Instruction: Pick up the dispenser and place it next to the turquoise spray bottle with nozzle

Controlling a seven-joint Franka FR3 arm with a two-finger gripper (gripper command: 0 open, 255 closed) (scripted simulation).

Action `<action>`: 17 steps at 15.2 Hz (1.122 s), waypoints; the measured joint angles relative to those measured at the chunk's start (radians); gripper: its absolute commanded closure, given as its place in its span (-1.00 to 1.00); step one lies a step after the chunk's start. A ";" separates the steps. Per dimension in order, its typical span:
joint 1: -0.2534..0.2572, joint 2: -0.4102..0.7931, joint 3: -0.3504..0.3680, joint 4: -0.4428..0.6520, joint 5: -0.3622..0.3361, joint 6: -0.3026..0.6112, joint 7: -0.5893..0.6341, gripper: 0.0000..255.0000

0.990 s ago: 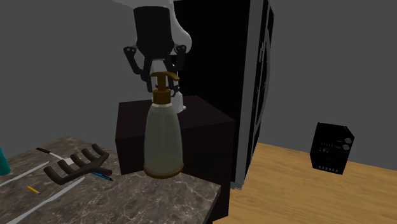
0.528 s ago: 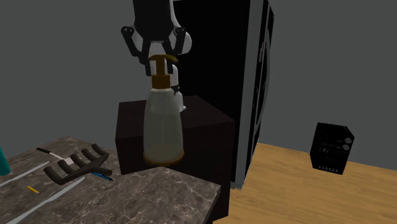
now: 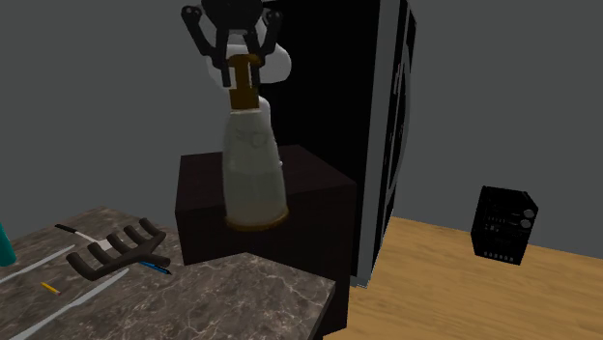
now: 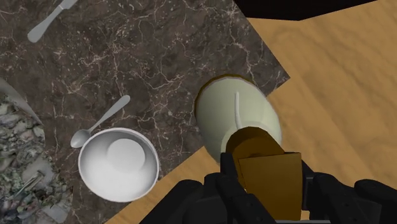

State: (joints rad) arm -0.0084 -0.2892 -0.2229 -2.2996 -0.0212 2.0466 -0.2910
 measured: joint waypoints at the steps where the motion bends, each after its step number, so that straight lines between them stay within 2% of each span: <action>1: 0.000 0.000 0.000 0.012 0.000 -0.012 -0.001 1.00; 17: 0.001 -0.036 0.009 0.198 -0.004 -0.234 0.008 1.00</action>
State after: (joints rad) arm -0.0077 -0.3253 -0.2137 -2.1013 -0.0248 1.8130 -0.2830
